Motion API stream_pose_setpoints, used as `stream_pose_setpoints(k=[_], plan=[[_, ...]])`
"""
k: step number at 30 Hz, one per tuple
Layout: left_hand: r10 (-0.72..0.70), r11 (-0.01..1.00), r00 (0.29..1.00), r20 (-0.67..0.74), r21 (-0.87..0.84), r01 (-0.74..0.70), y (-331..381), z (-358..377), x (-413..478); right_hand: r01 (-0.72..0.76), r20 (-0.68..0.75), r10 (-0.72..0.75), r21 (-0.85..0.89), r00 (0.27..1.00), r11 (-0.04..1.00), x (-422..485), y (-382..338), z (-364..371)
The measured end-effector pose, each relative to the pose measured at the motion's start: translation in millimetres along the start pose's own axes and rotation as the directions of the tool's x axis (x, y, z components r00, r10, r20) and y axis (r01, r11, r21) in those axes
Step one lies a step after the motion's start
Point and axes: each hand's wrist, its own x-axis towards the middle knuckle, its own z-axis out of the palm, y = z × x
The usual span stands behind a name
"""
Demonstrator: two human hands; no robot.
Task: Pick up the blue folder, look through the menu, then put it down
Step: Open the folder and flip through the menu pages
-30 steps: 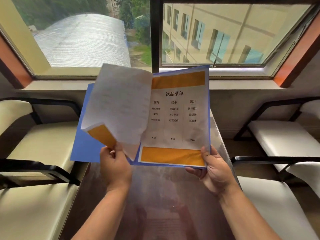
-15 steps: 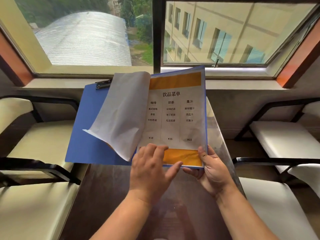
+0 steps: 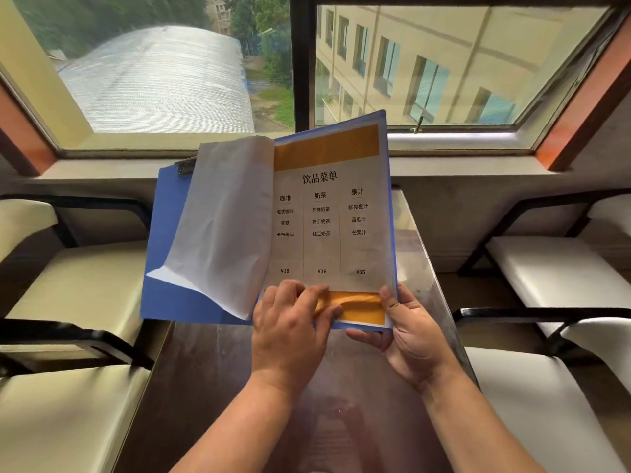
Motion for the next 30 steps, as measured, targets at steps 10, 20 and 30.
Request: stream_pose_setpoints(k=[10,20,30], plan=[[0.024,0.987,0.984,-0.178,-0.150,-0.052,-2.1,-3.5,7.3,0.014,-0.013,-0.014,-0.027,1.000,1.000,0.1,-0.7,-5.6],[-0.796,0.381,0.606,-0.003,-0.780,0.497,-38.1,-8.5,7.5,0.044,-0.075,-0.042,0.019,0.996,0.999,-0.5,-9.2,-23.4],[-0.837,0.460,0.526,-0.151,-0.715,0.526,-54.7,-11.8,5.8,0.027,-0.085,-0.026,0.011,0.996,1.000,-4.5,-7.9,-24.7]])
